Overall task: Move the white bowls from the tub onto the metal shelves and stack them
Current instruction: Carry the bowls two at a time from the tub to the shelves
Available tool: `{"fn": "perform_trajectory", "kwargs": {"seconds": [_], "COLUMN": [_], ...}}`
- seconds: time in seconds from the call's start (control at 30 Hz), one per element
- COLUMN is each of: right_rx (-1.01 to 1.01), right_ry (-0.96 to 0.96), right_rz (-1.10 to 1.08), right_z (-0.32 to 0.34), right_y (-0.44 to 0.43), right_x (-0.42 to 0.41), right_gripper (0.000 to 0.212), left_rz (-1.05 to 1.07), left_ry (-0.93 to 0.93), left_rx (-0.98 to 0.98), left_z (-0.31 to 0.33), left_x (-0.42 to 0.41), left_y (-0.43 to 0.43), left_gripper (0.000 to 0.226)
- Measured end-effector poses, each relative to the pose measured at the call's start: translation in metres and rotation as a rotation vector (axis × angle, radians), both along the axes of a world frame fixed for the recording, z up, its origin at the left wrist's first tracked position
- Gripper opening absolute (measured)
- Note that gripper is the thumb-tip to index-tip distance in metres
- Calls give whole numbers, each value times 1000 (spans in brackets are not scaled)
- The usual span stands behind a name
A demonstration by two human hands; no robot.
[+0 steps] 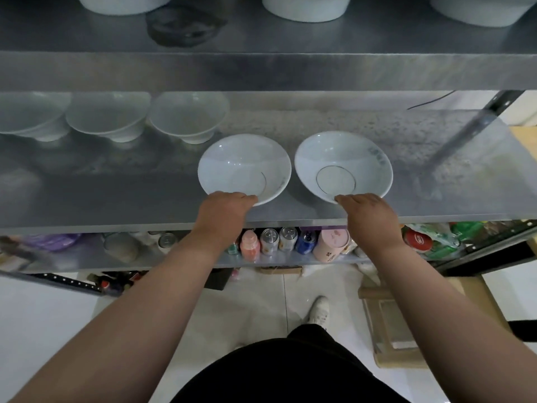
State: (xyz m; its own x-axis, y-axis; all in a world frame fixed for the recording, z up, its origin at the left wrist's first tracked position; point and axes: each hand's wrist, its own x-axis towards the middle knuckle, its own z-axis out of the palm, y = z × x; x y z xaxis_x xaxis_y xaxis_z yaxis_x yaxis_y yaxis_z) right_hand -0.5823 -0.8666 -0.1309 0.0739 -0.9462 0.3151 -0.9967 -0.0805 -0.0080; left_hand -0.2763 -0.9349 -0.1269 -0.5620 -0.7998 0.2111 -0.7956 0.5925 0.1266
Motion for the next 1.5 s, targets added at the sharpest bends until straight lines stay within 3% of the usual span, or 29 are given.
{"fn": "perform_trajectory", "kwargs": {"seconds": [0.37,0.5,0.63,0.9,1.5], "right_rx": [8,119,151,157,196], "right_ry": [-38,12,28,-35,-4], "right_rz": [44,-9,-63,-142,-133], "right_z": [-6,-14,-24,-19,-11], "right_y": [-58,-33,-26,-69,-137], "right_x": [-39,-39,-40,-40,-68], "right_gripper": [53,69,81,89,80], "left_rz": [106,107,100,118,140], "left_ry": [-72,-44,-149,-199,-269], "left_rx": [112,-51,-17,25,47], "left_z": [4,-11,-22,-16,-8], "left_x": [-51,-48,-47,-73,-95], "left_y": [-58,-26,-18,-61,-137], "left_gripper": [53,64,78,81,87]}}
